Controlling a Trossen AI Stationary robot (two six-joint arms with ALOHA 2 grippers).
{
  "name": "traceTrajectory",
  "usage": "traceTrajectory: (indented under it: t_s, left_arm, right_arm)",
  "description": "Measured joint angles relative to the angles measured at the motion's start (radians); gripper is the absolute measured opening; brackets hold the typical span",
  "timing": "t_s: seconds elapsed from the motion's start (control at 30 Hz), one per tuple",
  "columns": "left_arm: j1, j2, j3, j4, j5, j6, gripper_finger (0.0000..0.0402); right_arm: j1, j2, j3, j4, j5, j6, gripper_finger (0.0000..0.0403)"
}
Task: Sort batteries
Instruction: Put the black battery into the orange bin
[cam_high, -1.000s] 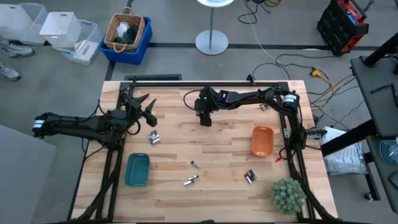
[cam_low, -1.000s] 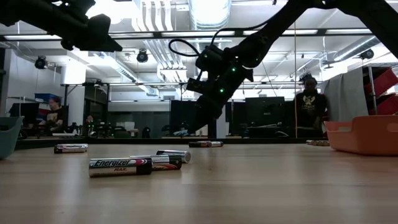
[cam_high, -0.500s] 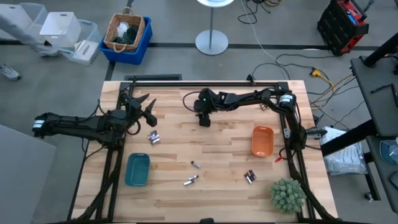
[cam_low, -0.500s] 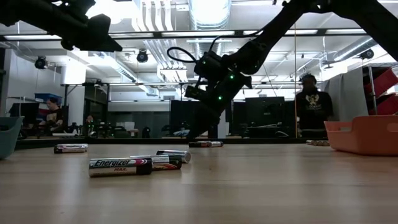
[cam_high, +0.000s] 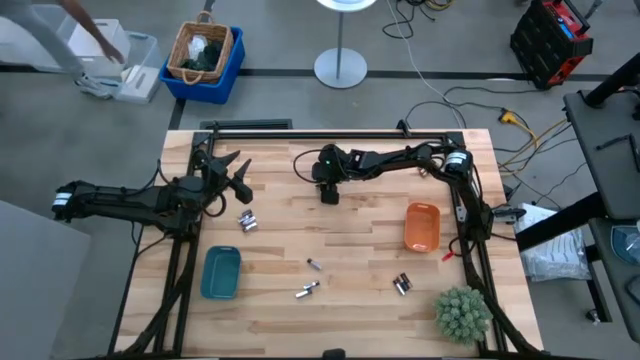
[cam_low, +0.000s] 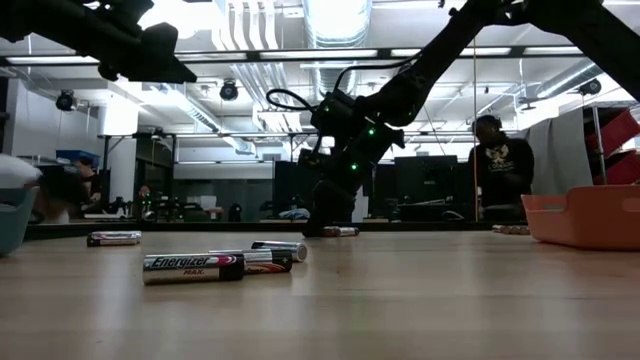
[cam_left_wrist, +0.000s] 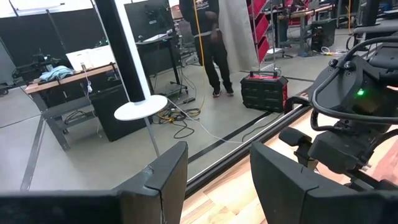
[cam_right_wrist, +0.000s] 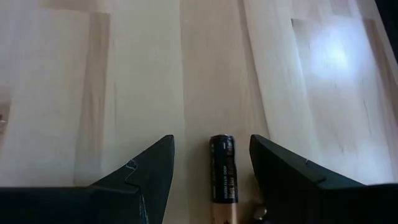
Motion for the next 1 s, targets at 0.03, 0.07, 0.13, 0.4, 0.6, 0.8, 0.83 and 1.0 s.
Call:
traceTrajectory:
  t_s: [0.03, 0.07, 0.13, 0.4, 0.6, 0.8, 0.83, 1.0]
  left_arm:
    - [0.0, 0.0, 0.0, 0.0, 0.0, 0.0, 0.0155]
    - [0.0, 0.0, 0.0, 0.0, 0.0, 0.0, 0.0155]
    - [0.0, 0.0, 0.0, 0.0, 0.0, 0.0, 0.0155]
    - [0.0, 0.0, 0.0, 0.0, 0.0, 0.008, 0.0155]
    - [0.0, 0.0, 0.0, 0.0, 0.0, 0.011, 0.0155]
    - [0.0, 0.0, 0.0, 0.0, 0.0, 0.011, 0.0155]
    - [0.0, 0.0, 0.0, 0.0, 0.0, 0.011, 0.0155]
    - [0.0, 0.0, 0.0, 0.0, 0.0, 0.011, 0.0155]
  right_arm:
    - [0.0, 0.0, 0.0, 0.0, 0.0, 0.0, 0.0203]
    - [0.0, 0.0, 0.0, 0.0, 0.0, 0.0, 0.0203]
    - [0.0, 0.0, 0.0, -0.003, 0.0, 0.001, 0.0203]
    - [0.0, 0.0, 0.001, -0.031, 0.0, -0.004, 0.0187]
    - [0.0, 0.0, 0.001, -0.04, -0.005, -0.02, 0.0155]
    - [0.003, 0.0, 0.001, -0.048, -0.012, -0.032, 0.0123]
    - [0.003, 0.0, 0.001, -0.049, -0.012, -0.033, 0.0118]
    - [0.005, 0.0, 0.001, -0.055, -0.012, -0.034, 0.0098]
